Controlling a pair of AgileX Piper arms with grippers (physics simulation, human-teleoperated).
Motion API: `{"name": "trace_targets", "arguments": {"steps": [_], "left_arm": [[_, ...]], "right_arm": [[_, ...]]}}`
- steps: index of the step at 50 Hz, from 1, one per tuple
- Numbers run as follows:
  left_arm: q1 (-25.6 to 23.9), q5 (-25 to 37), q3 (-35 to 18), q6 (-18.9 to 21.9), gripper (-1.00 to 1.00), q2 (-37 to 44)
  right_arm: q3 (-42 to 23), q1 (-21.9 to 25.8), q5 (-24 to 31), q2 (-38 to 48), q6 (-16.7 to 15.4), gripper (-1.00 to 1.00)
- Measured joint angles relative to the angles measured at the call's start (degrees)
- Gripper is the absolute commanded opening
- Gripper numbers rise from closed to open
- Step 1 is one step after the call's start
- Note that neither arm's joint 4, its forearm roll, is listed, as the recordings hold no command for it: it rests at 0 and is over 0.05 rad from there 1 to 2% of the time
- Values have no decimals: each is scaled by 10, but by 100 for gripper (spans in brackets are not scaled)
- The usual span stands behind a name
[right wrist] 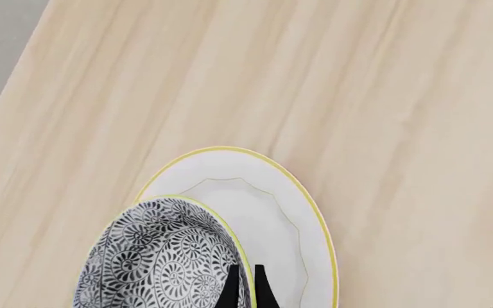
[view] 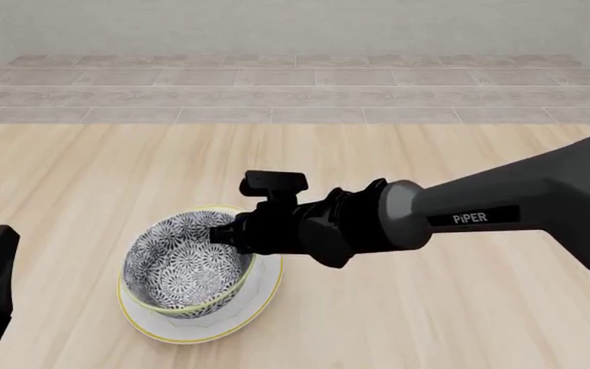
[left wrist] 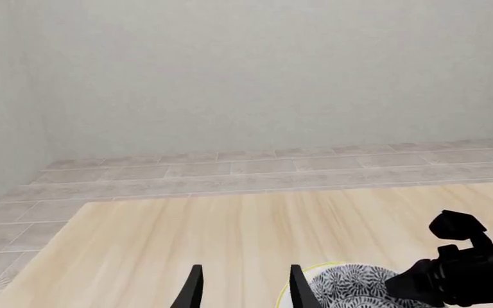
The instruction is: Put the bowl on the plate.
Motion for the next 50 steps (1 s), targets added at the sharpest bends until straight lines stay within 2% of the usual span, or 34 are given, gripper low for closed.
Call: {"name": "trace_targets", "arguments": {"steps": [25, 26, 50], "left_arm": [[-1, -1, 0, 1, 100, 0], [-1, -1, 0, 1, 100, 0], [-1, -1, 0, 2, 100, 0]], "right_arm": [[-1, 0, -5, 4, 4, -100], [-1, 0, -5, 4, 4, 100], [2, 4, -9, 6, 9, 100]]}}
